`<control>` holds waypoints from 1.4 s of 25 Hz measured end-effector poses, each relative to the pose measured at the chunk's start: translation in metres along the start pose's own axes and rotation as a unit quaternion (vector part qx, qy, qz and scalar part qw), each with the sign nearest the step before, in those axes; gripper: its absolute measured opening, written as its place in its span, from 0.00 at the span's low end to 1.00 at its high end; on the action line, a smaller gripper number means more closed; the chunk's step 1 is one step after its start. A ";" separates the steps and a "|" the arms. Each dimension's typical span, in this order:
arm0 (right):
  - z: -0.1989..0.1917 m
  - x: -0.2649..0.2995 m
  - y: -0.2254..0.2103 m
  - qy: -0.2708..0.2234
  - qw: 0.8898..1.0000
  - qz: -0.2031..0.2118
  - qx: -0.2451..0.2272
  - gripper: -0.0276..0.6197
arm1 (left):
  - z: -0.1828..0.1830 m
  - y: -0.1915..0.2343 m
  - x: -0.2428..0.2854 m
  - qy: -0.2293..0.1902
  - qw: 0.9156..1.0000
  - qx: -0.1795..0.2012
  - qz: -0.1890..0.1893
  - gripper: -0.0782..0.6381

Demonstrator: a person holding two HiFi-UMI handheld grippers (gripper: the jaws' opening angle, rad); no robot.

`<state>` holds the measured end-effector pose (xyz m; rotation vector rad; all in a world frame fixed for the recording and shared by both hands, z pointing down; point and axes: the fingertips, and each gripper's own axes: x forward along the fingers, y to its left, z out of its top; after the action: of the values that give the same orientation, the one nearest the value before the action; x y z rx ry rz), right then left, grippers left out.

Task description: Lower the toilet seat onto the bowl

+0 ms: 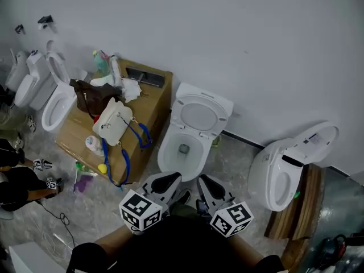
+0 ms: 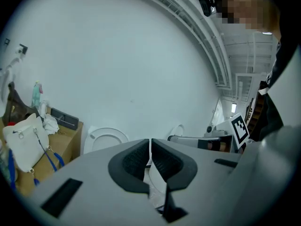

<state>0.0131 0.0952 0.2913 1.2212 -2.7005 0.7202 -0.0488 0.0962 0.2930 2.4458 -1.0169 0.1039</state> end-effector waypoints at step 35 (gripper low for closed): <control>0.121 0.062 -0.219 -0.049 0.973 -0.222 -0.049 0.12 | 0.131 0.159 0.144 0.007 0.976 0.218 0.021 0.15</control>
<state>0.1435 -0.1266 0.2844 1.7866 -2.3585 0.4704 -0.0685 -0.1540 0.2779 2.8072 -1.1368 0.3974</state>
